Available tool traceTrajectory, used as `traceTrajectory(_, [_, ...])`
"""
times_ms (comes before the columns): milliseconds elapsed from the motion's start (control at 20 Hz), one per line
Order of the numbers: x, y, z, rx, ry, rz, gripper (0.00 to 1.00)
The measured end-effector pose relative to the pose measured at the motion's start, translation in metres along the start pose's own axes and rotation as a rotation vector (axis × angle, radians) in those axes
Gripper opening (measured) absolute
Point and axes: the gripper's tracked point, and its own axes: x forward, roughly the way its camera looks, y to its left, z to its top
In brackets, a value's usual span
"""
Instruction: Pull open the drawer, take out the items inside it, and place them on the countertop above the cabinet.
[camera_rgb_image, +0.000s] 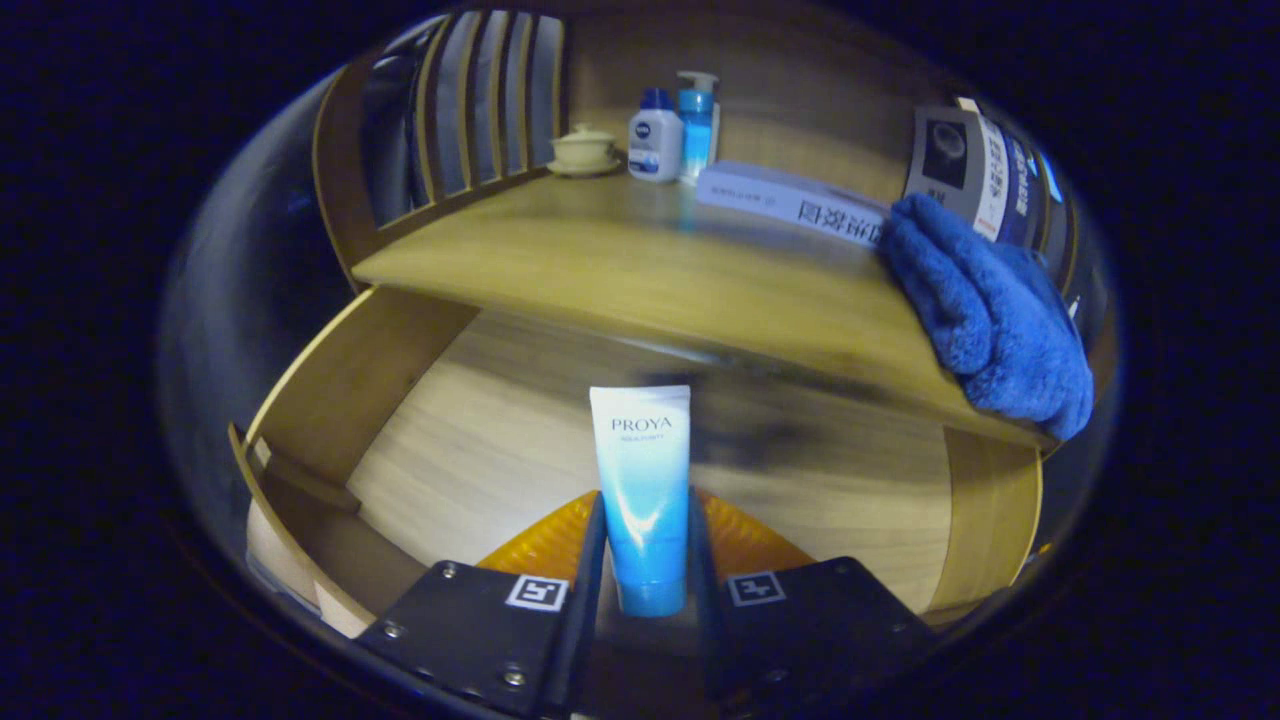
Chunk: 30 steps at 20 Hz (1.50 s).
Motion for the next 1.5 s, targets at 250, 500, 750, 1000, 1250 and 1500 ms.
traceTrajectory(250, [-0.029,0.012,0.033,0.009,-0.158,0.033,0.44])
traceTrajectory(500, [-0.052,0.017,0.08,0.025,-0.281,0.047,0.44])
traceTrajectory(750, [-0.052,0.009,0.123,0.137,-0.365,0.048,0.43])
traceTrajectory(1000, [-0.021,-0.005,0.142,0.198,-0.36,0.014,0.43])
traceTrajectory(1250, [0.013,-0.012,0.148,0.206,-0.318,-0.031,0.43])
traceTrajectory(1500, [0.02,-0.014,0.155,0.206,-0.338,-0.053,0.43])
